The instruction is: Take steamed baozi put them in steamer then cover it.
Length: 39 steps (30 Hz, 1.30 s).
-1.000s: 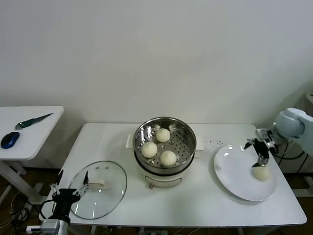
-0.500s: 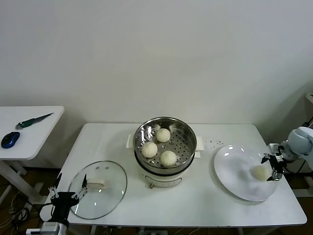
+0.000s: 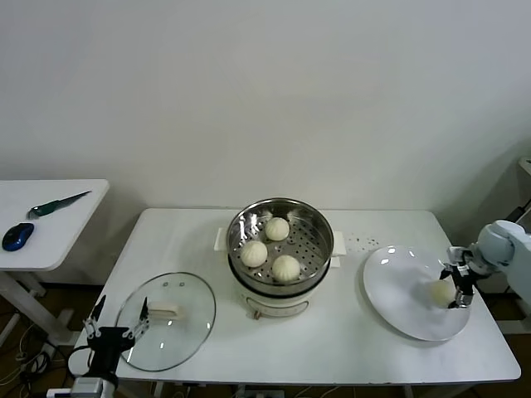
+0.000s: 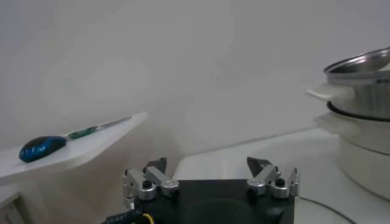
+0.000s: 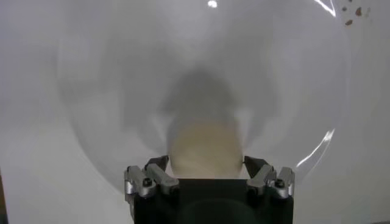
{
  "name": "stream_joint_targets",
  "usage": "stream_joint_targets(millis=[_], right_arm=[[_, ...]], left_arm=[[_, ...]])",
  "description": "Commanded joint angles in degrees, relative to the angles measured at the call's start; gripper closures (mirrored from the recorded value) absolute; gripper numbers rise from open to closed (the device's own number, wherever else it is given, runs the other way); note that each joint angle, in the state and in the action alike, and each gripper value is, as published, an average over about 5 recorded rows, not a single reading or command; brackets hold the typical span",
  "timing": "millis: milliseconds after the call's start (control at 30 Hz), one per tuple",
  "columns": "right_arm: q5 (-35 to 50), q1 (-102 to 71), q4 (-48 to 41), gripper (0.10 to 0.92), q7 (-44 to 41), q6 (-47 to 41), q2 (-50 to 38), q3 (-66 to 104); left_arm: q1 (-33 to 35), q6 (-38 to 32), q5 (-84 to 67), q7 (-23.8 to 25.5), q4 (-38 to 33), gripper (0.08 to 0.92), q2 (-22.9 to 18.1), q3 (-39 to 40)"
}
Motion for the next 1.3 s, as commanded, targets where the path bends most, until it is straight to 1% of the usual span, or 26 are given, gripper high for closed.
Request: stream_joint_targets(millis=[33, 200, 400, 533, 700, 800, 933, 1067, 1300], right_arm=[[-1.21, 0.22, -2.65, 0.203, -0.16, 0.36, 2.12, 0.50], [-0.08, 0.68, -2.20, 0.205, -0.45, 0.19, 1.77, -0.34], [2.53, 2.82, -0.81, 0.305, -0.65, -0.56, 0.55, -2.81], [6.23, 7.46, 0.83, 0.337, -0.69, -1.52, -0.35, -7.56], [15.96, 20.99, 2.99, 0.346, -0.77, -3.17, -0.22, -20.80], [22.19, 31.58, 4.40, 0.347, -0.59, -4.75, 1.61, -30.73], [32.18, 44.84, 6.09, 0.347, -0.17, -6.83, 6.40, -43.67], [40.96, 53.95, 7.75, 0.347, 0.74, -8.83, 12.43, -51.56], [52.83, 60.13, 11.23, 0.347, 3.57, -12.29, 21.38, -58.21]], left_arm=[[0.06, -0.08, 0.26, 0.00, 0.12, 0.177, -0.11, 0.03], [0.13, -0.10, 0.29, 0.00, -0.05, 0.177, -0.16, -0.05], [0.37, -0.17, 0.12, -0.03, -0.18, 0.177, -0.12, -0.23], [0.46, -0.28, 0.10, 0.04, -0.16, 0.177, -0.18, -0.01], [0.71, -0.13, 0.04, 0.74, -0.61, 0.177, -0.13, 0.58], [0.73, -0.20, 0.14, 0.86, -0.84, 0.177, -0.22, 1.22], [0.88, -0.45, 0.22, 0.89, -1.29, 0.177, -0.39, 1.92], [1.55, -0.58, -0.40, 1.35, -1.87, 0.177, -0.09, 2.21], [0.94, -0.32, -1.57, 1.67, -2.00, 0.177, -0.49, 3.36]])
